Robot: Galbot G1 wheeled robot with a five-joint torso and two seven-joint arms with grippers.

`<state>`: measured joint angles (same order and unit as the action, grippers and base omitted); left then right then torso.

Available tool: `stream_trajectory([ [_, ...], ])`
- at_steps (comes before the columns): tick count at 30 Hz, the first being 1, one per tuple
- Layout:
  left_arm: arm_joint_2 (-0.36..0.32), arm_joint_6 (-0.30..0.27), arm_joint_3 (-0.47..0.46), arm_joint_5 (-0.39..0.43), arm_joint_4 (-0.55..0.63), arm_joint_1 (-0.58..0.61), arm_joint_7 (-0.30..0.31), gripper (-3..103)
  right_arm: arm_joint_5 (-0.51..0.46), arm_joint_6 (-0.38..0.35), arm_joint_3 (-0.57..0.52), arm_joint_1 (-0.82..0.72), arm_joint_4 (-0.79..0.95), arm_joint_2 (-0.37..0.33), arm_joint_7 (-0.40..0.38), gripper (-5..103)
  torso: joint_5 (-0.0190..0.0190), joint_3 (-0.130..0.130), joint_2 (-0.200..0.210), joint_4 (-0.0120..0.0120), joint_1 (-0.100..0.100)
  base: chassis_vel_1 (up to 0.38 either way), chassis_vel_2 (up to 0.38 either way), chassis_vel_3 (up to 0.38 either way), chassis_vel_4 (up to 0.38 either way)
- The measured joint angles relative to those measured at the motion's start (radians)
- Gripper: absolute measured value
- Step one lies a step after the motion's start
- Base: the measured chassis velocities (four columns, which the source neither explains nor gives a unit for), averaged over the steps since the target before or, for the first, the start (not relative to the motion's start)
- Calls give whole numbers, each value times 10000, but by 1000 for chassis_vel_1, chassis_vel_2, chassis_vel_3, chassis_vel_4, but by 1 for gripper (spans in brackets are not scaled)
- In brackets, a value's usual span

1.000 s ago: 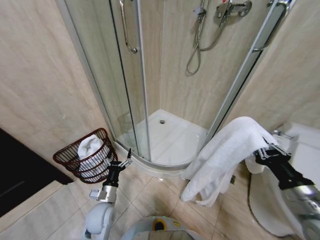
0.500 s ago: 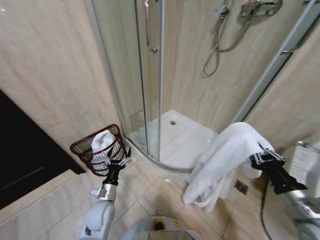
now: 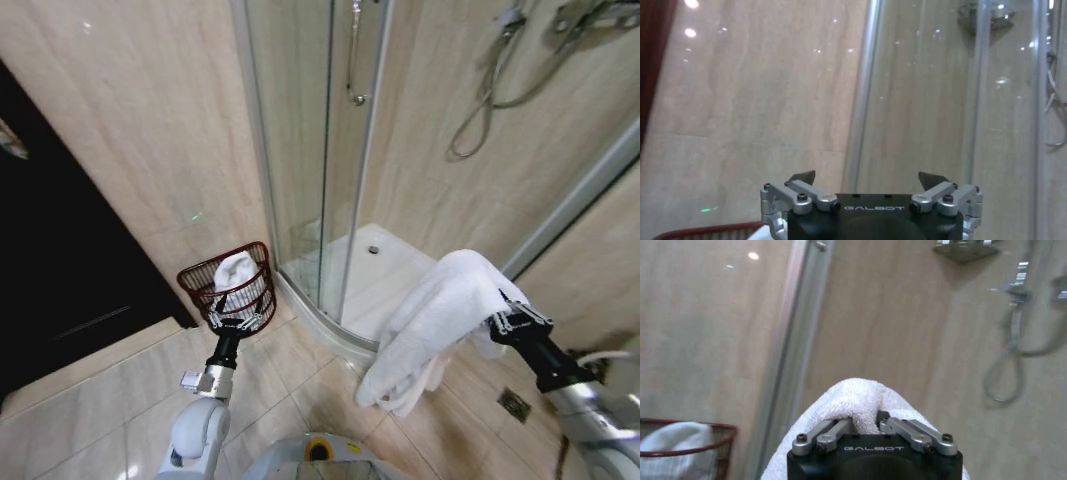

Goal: Discard the used towel into the hamper.

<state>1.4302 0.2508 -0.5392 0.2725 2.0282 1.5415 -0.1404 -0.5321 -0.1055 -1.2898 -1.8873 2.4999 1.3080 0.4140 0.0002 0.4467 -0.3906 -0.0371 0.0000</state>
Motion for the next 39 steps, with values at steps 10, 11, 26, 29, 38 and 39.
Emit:
stream_trajectory([
  [10,206,-1,60,-144,49,70,-119,100,-1089,-229,104,-86,0,-756,513,11,-1,3,0,0,0,71,71,82,75],
  [11,206,-1,57,-147,66,86,-121,100,-1089,-228,182,-99,0,-775,576,11,0,4,0,0,0,64,66,64,68],
  [26,339,-6,84,-379,208,150,-115,100,-1796,-502,22,220,1,-1341,222,11,-5,1,1,0,0,69,67,70,67],
  [29,369,-6,88,-416,208,164,-116,100,-1943,-679,-9,377,1,-1438,15,11,0,-2,8,1,0,54,63,73,55],
  [38,447,85,80,-455,208,262,-102,100,-2060,-1103,102,842,1,-1651,-187,11,-1,-5,16,-2,1,66,85,83,68],
  [39,465,102,80,-460,207,271,-101,100,-2061,-1112,113,840,1,-1651,-187,11,-1,-5,16,0,1,79,91,66,85],
])
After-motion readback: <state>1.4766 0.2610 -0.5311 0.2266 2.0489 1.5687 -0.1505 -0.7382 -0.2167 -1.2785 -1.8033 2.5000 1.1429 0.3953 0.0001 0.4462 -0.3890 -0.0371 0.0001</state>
